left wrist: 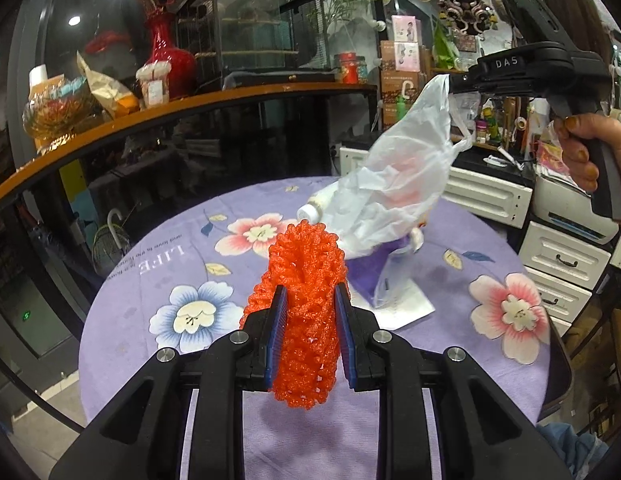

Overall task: Collect trash
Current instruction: 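Carry the plastic bag to the bin and release it with the right tool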

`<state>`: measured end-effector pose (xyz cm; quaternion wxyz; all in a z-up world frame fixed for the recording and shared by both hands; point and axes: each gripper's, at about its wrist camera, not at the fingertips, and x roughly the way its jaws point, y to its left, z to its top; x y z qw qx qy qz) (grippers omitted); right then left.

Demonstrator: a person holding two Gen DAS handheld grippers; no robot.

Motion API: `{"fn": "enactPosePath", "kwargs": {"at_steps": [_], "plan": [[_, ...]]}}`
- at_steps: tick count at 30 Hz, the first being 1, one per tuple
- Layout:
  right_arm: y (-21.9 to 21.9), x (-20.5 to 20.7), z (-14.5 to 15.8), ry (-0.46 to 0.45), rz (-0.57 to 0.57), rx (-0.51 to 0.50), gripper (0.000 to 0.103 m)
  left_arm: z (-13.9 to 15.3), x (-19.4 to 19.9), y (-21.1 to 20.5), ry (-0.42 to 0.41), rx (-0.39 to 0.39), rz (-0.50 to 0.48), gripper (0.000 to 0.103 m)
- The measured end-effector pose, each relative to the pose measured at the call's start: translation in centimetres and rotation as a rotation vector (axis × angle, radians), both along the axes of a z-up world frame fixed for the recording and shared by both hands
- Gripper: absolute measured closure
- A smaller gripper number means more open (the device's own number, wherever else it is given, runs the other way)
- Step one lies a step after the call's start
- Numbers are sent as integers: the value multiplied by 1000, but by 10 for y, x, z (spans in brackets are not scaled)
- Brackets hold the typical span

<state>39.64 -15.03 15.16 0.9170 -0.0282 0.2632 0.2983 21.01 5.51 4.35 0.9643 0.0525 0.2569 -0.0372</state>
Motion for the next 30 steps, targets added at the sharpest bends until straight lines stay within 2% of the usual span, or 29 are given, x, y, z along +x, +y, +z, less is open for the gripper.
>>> {"fn": "enactPosePath", "kwargs": {"at_steps": [8, 12, 20, 24, 30], "plan": [[-64, -49, 21, -15, -46, -16, 100, 9, -13, -46, -6, -1, -108, 79], [-105, -76, 18, -11, -98, -53, 100, 9, -19, -79, 1, -11, -186, 79], [-204, -115, 5, 21, -233, -59, 100, 1, -19, -163, 36, -28, -359, 79], [-234, -125, -13, 58, -274, -80, 100, -11, -20, -202, 63, -32, -423, 79], [-258, -118, -78, 171, -325, -139, 100, -33, -21, -241, 130, -36, -472, 79]]}}
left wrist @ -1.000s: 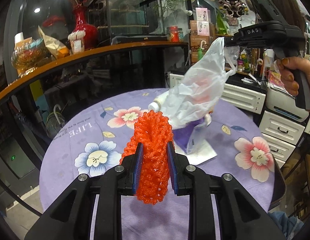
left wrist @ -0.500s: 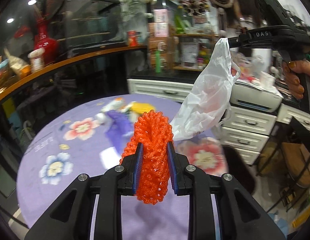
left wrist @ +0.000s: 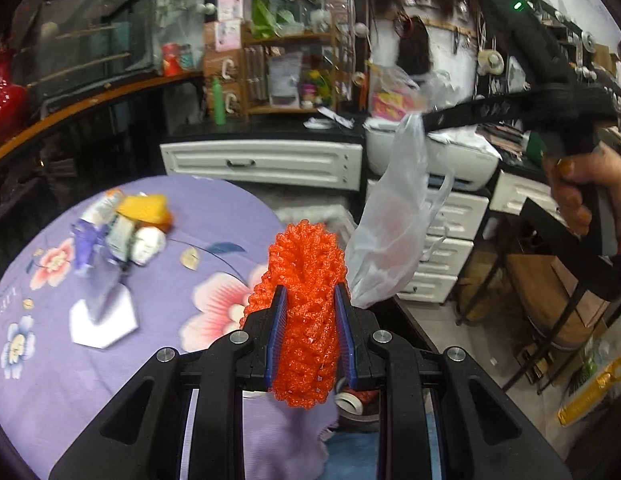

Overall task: Collect trash
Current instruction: 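Carry the plastic bag to the bin and release it with the right tool, then lower the orange net into the bin and open the left tool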

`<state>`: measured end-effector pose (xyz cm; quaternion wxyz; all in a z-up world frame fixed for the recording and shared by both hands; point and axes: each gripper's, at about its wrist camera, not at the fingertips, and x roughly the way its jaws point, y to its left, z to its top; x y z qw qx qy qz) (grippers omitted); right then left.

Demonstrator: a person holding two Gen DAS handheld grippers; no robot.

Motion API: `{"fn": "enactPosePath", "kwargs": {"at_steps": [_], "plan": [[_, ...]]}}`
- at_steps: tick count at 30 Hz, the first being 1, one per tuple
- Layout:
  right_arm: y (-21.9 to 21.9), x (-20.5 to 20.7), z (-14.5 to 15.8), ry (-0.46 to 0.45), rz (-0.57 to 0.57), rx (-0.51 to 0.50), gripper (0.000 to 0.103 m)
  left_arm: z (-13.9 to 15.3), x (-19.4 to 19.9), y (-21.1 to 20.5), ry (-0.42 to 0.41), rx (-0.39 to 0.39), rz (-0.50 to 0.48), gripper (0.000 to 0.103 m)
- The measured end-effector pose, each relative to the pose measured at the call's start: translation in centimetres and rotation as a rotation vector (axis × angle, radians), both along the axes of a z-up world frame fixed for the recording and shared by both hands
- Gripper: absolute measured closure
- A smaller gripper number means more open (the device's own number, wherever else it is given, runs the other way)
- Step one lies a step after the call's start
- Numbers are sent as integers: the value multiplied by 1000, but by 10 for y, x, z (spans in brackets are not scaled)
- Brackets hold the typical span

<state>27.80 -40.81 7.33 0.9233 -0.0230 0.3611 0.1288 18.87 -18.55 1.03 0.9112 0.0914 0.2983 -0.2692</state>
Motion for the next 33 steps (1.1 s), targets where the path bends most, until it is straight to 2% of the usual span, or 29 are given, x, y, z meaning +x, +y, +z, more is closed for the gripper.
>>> {"fn": "enactPosePath", "kwargs": {"at_steps": [5, 10, 17, 19, 20, 21, 22, 23, 25, 28, 33], "plan": [[-9, 16, -73, 126, -29, 3, 100, -16, -7, -20, 10, 33, -22, 79], [-10, 30, -151, 261, -41, 24, 100, -33, -6, -33, 55, 42, -37, 79], [-3, 34, -236, 410, -41, -3, 99, -54, -9, -51, 87, 67, -56, 79], [0, 33, -251, 448, -41, -15, 93, -58, -10, -52, 96, 66, -60, 79], [0, 31, -259, 473, -39, -15, 83, -59, -10, -53, 101, 67, -62, 79], [1, 29, -266, 492, -42, -18, 63, -60, -10, -54, 103, 69, -62, 79], [0, 27, -270, 499, -50, -29, 49, -62, -10, -55, 104, 71, -63, 79], [0, 26, -271, 493, -57, -36, 30, -64, -10, -56, 107, 74, -64, 79], [-5, 19, -267, 459, -72, -35, 28, -67, -11, -56, 112, 76, -64, 79], [-18, 16, -261, 458, -99, 0, 28, -70, -10, -58, 121, 81, -67, 79], [-48, 2, -234, 403, -162, 108, 27, -76, -7, -68, 129, 92, -78, 79]]}}
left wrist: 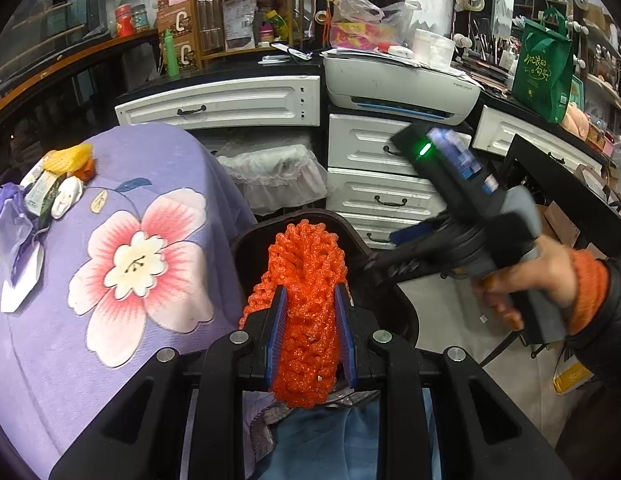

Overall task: Collect trash
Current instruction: 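Lower the orange net into the bin and open the left tool, then move both tools back over the table toward the remaining masks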

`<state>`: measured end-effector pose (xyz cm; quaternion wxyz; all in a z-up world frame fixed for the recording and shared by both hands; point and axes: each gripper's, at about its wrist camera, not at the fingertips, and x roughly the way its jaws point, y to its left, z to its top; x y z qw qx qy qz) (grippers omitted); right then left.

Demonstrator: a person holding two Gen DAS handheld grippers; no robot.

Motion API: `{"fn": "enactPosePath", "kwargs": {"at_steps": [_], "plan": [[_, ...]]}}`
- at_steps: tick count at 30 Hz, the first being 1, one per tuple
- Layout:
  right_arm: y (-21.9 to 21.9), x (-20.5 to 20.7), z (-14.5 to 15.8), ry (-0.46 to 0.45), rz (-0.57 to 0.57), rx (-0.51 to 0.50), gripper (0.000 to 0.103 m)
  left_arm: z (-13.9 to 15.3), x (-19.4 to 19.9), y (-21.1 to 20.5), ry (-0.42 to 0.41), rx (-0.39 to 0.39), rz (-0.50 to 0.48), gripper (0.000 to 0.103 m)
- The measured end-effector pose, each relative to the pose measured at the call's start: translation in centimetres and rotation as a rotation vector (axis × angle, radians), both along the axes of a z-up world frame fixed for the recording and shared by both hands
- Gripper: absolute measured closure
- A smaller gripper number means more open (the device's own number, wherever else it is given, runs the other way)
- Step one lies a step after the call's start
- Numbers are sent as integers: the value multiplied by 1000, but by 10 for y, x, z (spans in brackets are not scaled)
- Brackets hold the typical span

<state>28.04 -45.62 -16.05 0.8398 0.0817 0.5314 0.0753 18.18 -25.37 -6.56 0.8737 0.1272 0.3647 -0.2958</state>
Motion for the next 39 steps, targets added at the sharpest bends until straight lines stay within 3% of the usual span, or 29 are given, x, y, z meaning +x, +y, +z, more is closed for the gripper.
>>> {"fn": "enactPosePath", "kwargs": {"at_steps": [13, 28, 31, 33, 39], "plan": [[-63, -52, 69, -194, -177, 39, 25, -32, 19, -42, 23, 88, -14, 79], [-79, -74, 71, -205, -220, 32, 24, -71, 35, -72, 41, 189, -5, 75], [-78, -75, 70, -203, -224, 35, 24, -77, 38, -74, 70, 194, -6, 61], [-78, -75, 69, -200, -224, 36, 24, -77, 37, -74, 63, 192, -9, 42], [-75, -75, 72, -206, -227, 45, 24, -68, 27, -74, 15, 192, -30, 20]]}}
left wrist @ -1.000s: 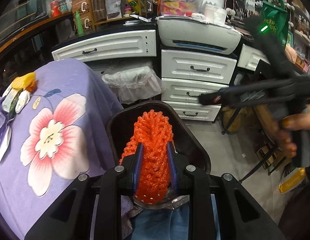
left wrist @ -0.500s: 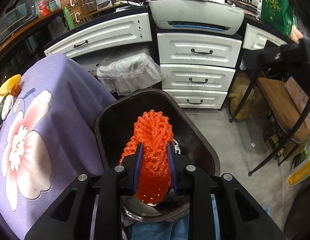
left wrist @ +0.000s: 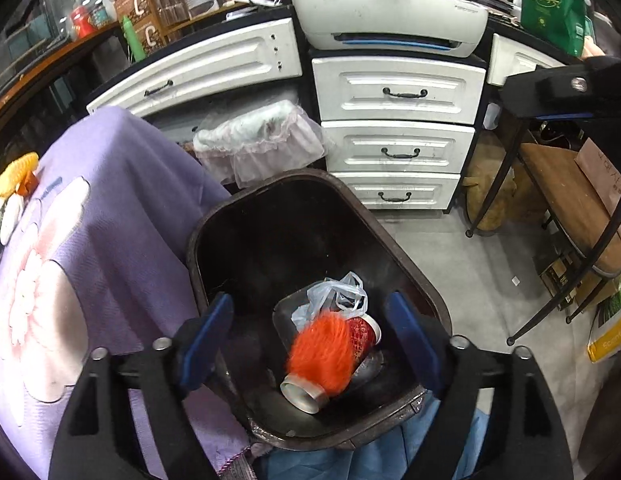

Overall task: Collect trash
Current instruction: 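Move both tools back over the table toward the remaining masks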

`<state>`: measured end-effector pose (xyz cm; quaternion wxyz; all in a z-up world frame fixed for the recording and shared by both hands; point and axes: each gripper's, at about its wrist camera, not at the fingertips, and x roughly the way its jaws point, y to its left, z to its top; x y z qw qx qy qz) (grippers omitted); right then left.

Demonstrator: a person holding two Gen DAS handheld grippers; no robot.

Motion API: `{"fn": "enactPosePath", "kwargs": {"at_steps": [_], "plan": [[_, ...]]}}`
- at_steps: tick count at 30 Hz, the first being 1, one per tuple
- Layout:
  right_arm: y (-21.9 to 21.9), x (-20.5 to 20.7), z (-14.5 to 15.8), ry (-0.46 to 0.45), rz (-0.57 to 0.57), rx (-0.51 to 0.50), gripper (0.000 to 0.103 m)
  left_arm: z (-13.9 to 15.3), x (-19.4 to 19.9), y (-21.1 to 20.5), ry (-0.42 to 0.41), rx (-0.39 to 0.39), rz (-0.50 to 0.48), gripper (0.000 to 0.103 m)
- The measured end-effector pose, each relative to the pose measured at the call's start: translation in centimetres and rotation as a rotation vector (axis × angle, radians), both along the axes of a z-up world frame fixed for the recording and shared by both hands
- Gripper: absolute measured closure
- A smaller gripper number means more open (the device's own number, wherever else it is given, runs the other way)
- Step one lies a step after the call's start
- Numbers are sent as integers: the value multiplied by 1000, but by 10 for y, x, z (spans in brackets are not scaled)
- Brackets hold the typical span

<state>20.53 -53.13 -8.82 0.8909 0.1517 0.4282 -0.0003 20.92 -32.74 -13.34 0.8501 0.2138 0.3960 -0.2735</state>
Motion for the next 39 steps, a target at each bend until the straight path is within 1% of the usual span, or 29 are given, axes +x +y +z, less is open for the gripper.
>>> {"fn": "enactPosePath", "kwargs": {"at_steps": [4, 8, 11, 15, 17, 20, 23, 25, 29, 36, 39], "plan": [[1, 0, 4, -15, -5, 11, 24, 16, -12, 7, -36, -29, -23, 18], [9, 1, 9, -34, 0, 23, 24, 42, -28, 23, -88, -81, -40, 12], [19, 1, 15, -56, 13, 24, 23, 62, -36, 43, -126, -115, -36, 10], [39, 4, 25, -96, 43, 36, 23, 83, -45, 69, -188, -136, -20, 6], [53, 5, 30, -117, 66, 24, 23, 92, -48, 84, -222, -142, -8, 6], [80, 8, 39, -158, 110, -7, 23, 104, -50, 107, -257, -146, 21, 6], [105, 11, 45, -182, 147, -28, 21, 111, -49, 127, -291, -132, 56, 6], [122, 15, 48, -197, 171, -18, 18, 115, -47, 144, -306, -127, 93, 6], [151, 22, 53, -208, 209, -7, 17, 121, -45, 175, -340, -120, 151, 6], [203, 34, 50, -197, 290, 29, 14, 121, -36, 240, -350, -90, 259, 6], [227, 41, 49, -188, 331, 45, 14, 119, -30, 270, -335, -90, 317, 6]]}}
